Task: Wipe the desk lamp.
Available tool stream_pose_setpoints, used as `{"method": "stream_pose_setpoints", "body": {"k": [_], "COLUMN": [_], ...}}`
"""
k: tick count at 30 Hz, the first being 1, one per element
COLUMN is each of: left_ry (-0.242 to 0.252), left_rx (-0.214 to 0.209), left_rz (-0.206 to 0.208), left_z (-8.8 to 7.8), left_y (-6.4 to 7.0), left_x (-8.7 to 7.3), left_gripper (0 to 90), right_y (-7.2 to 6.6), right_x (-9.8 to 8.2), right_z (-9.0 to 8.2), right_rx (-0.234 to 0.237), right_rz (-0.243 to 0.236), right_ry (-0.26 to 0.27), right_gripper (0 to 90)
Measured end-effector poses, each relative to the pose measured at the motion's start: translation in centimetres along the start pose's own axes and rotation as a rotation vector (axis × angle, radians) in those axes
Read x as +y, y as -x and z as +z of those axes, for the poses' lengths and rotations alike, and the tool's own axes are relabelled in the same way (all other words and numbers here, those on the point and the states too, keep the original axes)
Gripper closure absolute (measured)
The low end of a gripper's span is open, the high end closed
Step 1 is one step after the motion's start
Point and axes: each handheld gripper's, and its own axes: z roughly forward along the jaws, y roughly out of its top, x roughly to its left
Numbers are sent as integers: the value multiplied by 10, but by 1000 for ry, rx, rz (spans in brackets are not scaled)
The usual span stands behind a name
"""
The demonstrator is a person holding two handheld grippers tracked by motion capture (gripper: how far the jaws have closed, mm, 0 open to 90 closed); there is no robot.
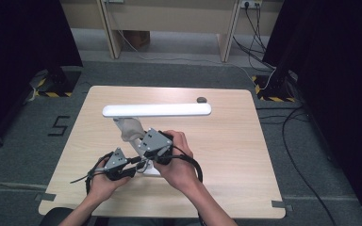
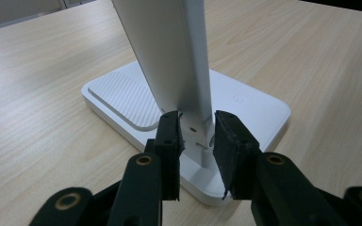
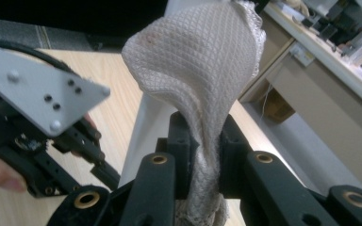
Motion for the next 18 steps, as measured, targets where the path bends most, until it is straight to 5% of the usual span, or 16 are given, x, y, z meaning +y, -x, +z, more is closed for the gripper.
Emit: {"method": "stream_pose_setpoints", "body": {"k": [18], "left_ry": [-23], "left_rx": [9], "left_rz": [33], "left_z": [3], "left_y": [1], "left_x": [-1], "left_gripper": [709], "right_y": [0], "right_x": [23], "right_z": [0], "right_rx": [-11], "right_rz": [-8], "right_ry": [69], "right_gripper": [780]}}
